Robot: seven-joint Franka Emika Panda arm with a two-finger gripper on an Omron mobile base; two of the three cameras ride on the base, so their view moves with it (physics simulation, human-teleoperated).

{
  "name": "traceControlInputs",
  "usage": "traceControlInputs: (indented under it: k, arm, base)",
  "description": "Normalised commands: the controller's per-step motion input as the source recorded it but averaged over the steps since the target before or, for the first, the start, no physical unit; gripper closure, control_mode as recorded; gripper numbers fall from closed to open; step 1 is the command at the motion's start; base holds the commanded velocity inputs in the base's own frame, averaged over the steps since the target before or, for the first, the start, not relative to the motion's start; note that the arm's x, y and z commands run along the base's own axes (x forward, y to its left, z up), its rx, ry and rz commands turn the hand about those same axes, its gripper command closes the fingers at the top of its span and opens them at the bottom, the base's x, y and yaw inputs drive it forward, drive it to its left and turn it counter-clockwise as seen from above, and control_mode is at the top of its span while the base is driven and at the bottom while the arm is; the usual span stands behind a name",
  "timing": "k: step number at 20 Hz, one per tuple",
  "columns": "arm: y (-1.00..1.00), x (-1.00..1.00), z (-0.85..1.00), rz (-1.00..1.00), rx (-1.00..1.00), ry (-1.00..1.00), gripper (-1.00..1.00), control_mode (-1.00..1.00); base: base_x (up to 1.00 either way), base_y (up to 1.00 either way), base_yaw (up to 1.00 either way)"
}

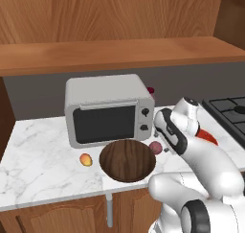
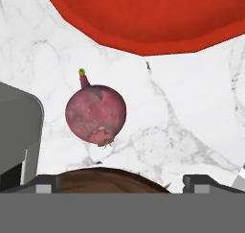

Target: Pick both bowls and place them on the counter. Then place the mango in one bowl and place the onion in the other bowl.

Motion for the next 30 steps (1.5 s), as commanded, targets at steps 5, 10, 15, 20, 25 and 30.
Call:
traceControlInputs:
  k: [5, 10, 15, 20, 25, 30]
  arm:
    - [0.00, 0.14, -0.17, 0.01, 0.00, 0.04, -1.00, -1.00]
    - [0.00, 0.15, -0.15, 0.02, 0.00, 0.05, -1.00, -1.00]
    - [-0.03, 0.17, -0.17, 0.02, 0.00, 0.04, -1.00, -1.00]
    - [-0.06, 0.16, -0.16, 0.02, 0.00, 0.03, -1.00, -1.00]
    - [-0.06, 0.11, -0.20, 0.00, 0.00, 0.02, -1.00, -1.00]
    - [-0.02, 0.11, -0.17, 0.00, 0.00, 0.00, -1.00, -1.00]
  base:
    - [0.00, 0.00, 0.00]
    - [0.00, 0.00, 0.00]
    - [0.00, 0.00, 0.00]
    - [0.00, 0.00, 0.00]
    - [0.00, 0.00, 0.00]
    - [0.00, 0.00, 0.00]
